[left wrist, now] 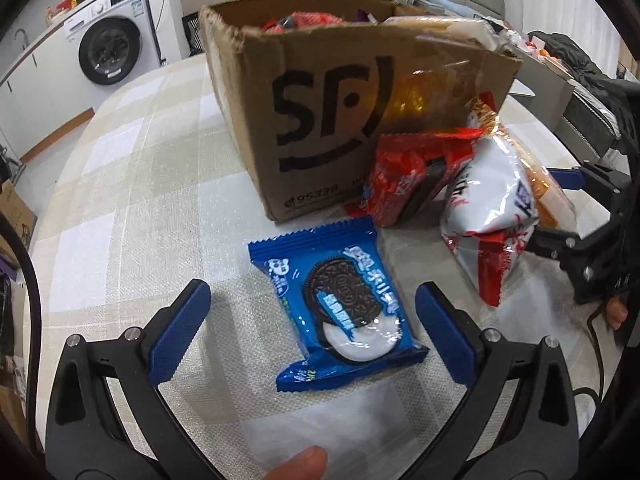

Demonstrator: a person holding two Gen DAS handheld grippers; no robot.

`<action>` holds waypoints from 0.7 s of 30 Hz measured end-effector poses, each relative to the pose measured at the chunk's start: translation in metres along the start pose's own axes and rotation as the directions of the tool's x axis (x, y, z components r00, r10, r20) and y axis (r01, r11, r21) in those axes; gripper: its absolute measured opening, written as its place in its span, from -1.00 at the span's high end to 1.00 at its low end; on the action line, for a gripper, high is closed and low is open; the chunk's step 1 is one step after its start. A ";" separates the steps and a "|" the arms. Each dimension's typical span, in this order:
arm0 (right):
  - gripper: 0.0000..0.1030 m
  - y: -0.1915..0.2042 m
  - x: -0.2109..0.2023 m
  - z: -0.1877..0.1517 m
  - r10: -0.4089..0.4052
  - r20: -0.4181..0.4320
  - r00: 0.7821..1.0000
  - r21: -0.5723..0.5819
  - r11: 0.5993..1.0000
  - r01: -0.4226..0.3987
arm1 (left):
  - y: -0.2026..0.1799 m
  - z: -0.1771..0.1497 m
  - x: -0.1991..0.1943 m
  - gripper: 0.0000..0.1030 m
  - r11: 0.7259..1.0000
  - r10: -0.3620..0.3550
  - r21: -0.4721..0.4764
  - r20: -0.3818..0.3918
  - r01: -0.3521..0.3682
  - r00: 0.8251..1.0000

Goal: Organize snacks
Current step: 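Move both open tools back to the bread loaf and blue cookie pack, then grasp the orange bread loaf with right tool while left tool grasps the blue cookie pack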

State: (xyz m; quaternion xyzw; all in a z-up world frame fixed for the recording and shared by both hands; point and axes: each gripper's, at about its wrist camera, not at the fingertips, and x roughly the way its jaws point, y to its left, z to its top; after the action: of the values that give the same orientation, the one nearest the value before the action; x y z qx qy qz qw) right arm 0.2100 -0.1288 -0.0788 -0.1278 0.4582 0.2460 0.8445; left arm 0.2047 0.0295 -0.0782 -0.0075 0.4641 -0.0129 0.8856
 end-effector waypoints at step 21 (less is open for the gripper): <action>-0.68 -0.016 -0.004 0.002 0.031 0.053 0.998 0.072 0.997 -0.034 | 0.001 -0.001 0.004 -0.99 1.000 0.003 -0.002 0.000 -0.003 1.000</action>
State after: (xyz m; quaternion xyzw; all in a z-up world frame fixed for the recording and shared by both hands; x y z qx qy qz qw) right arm 0.2180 -0.1421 -0.0740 -0.0830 0.4470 0.2460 0.8560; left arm 0.2062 0.0307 -0.0824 -0.0078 0.4640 -0.0110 0.8857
